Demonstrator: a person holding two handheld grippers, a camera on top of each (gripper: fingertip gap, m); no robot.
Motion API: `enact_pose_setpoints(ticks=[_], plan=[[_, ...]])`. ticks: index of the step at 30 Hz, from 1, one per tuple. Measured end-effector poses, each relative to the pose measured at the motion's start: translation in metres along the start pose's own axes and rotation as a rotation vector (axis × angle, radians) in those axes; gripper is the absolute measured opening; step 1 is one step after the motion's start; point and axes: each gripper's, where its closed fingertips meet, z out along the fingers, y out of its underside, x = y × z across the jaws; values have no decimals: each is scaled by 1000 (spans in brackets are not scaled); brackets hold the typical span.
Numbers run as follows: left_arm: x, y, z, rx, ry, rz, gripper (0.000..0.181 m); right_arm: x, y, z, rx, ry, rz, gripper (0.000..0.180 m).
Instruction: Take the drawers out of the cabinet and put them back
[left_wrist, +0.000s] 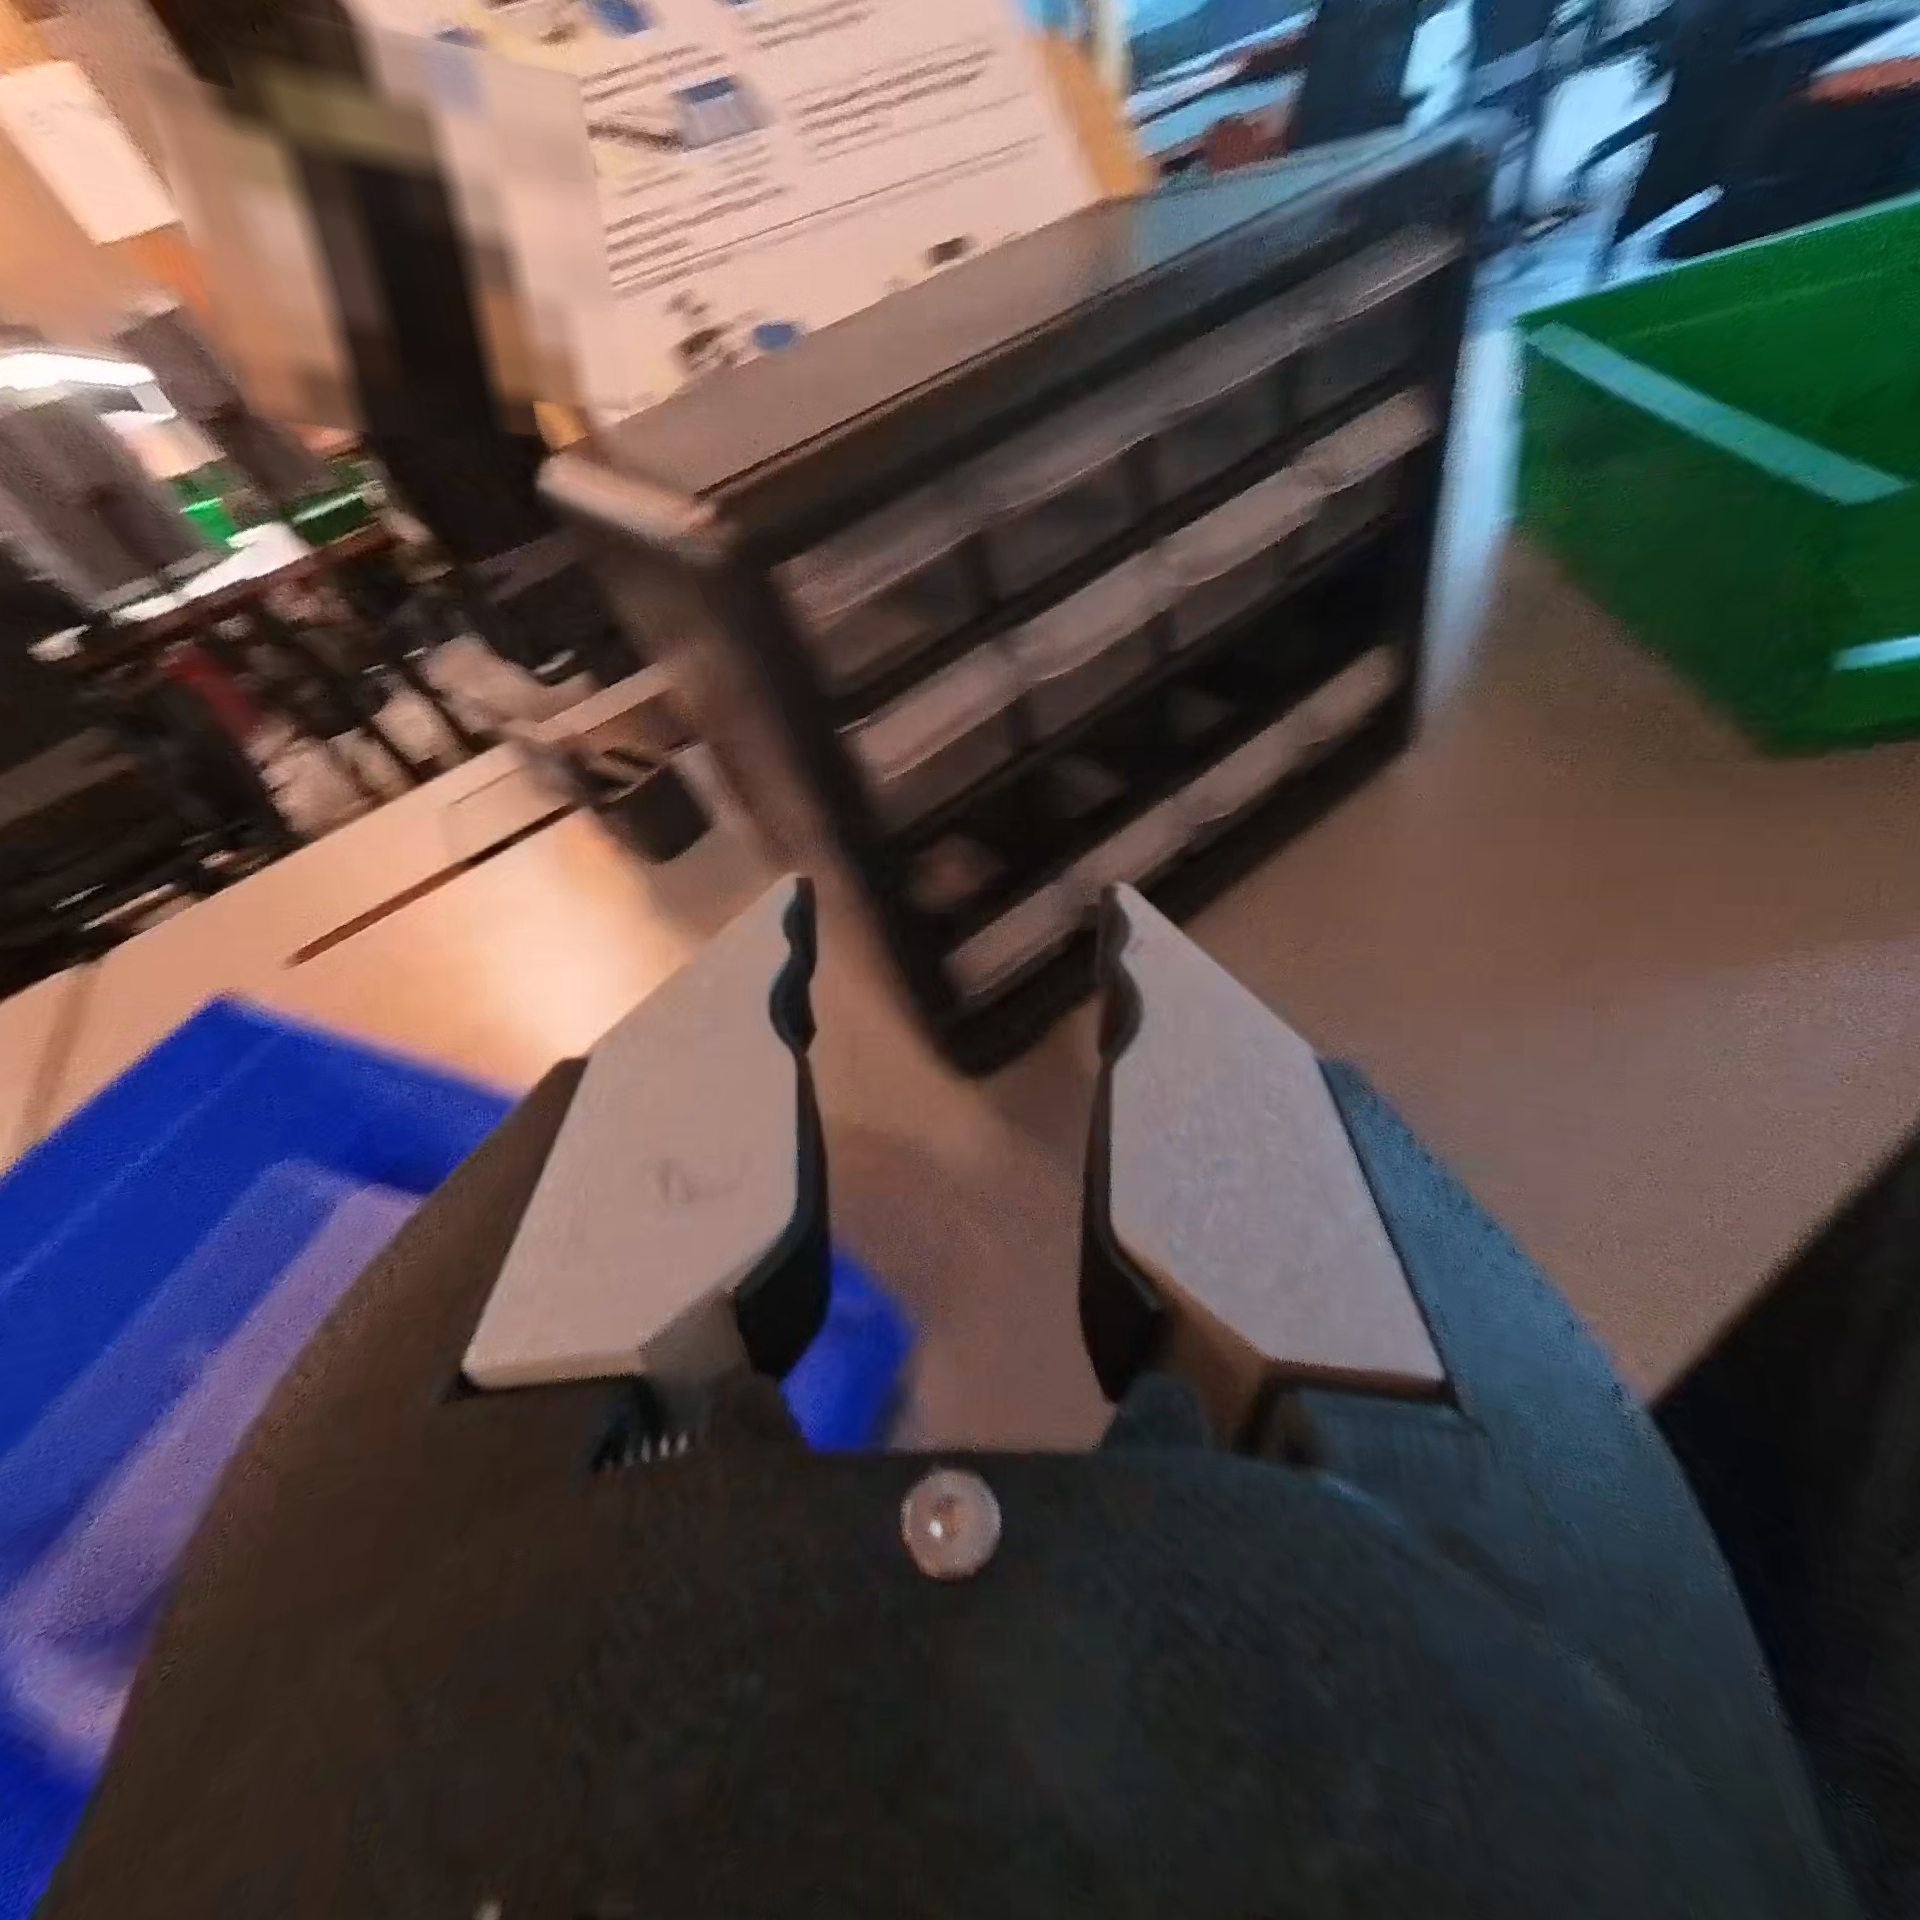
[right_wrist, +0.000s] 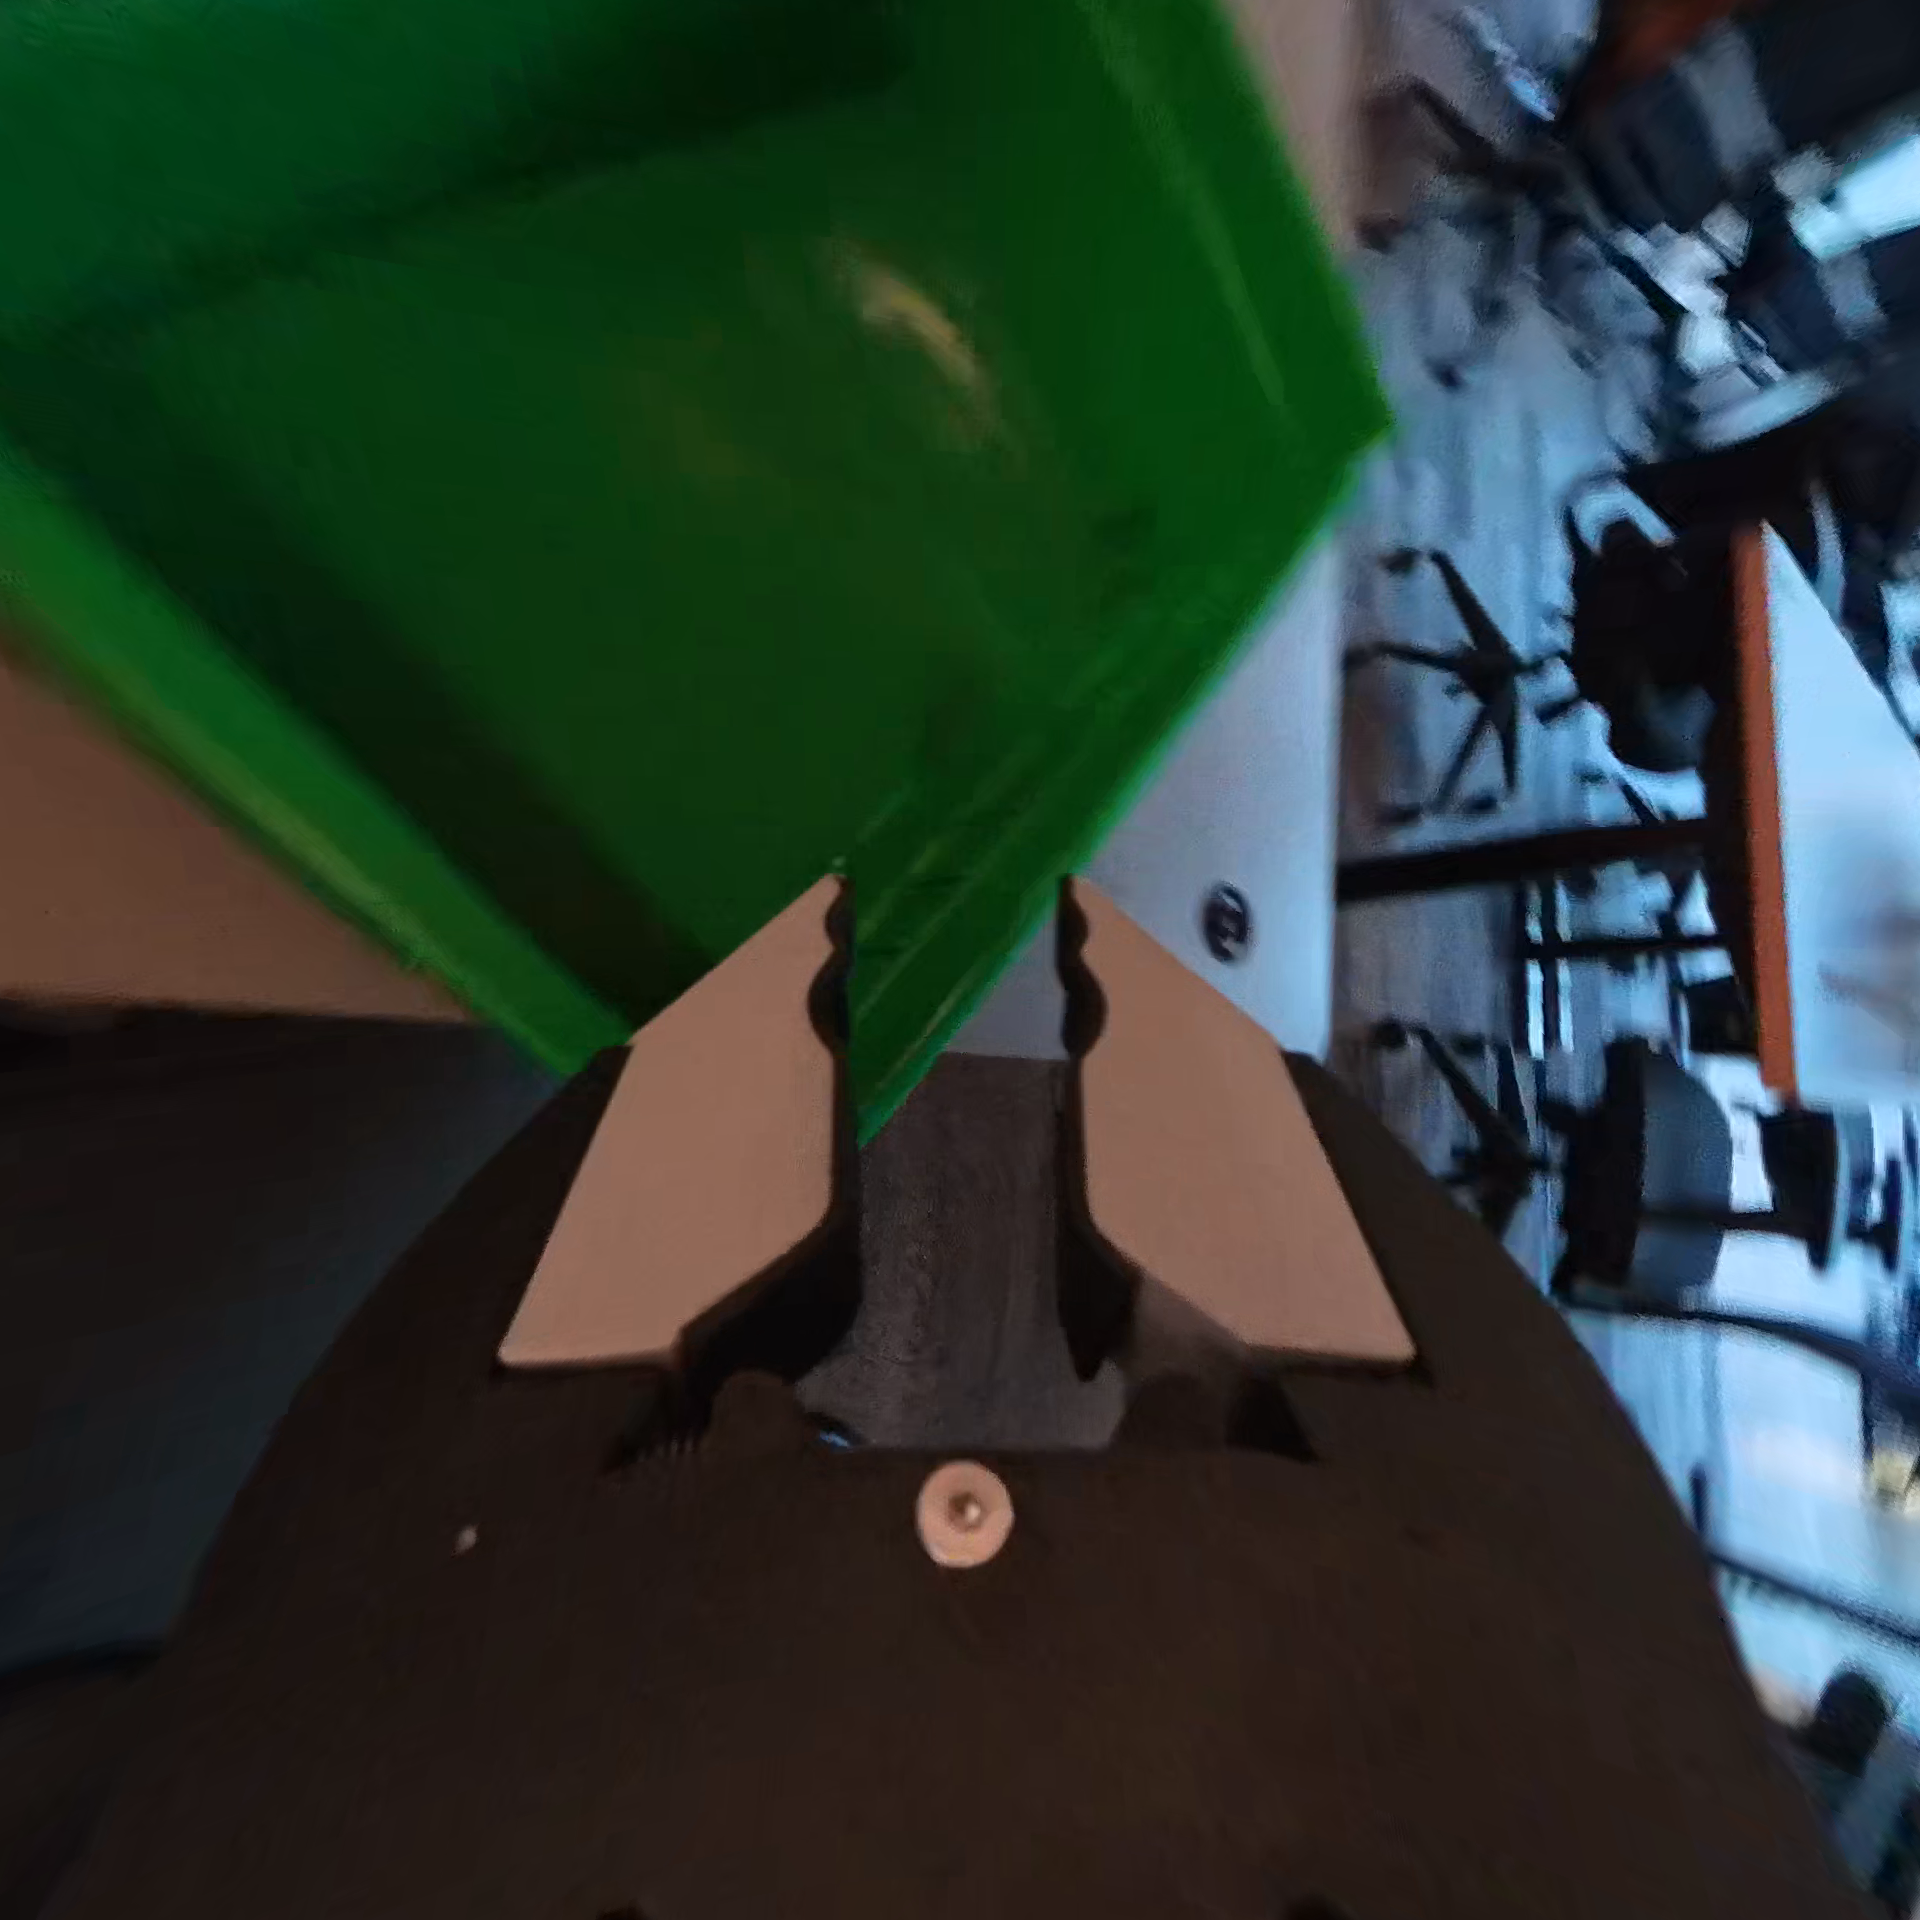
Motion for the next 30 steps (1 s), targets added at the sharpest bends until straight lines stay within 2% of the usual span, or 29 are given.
enact_pose_setpoints(ticks=[2,6,9,11,14,17,18,23,25,30], plan=[[-36,17,-9,-58,-100,24,54,21,5,-3,24,3,124,59],[-75,51,-22,-185,-179,32,61,-21,-35,-28,265,-336,213,61],[-77,64,-18,-215,-166,4,64,-72,-68,-45,343,-550,188,83],[-64,75,-9,-255,-124,1,67,-109,-81,-46,331,-649,145,84],[-57,89,10,-282,-177,63,62,-143,-94,-27,271,-632,91,86],[-60,103,24,-308,-249,169,48,-155,-87,6,152,-527,11,73],[-62,103,24,-298,-258,174,46,-157,-83,14,123,-512,-25,55],[-71,116,-2,-355,-154,180,35,-161,-75,15,134,-562,-201,50],[-77,119,-14,-337,-106,102,31,-157,-69,14,151,-590,-262,47],[-97,132,-32,-362,-114,64,22,-138,-51,19,176,-610,-311,39]])
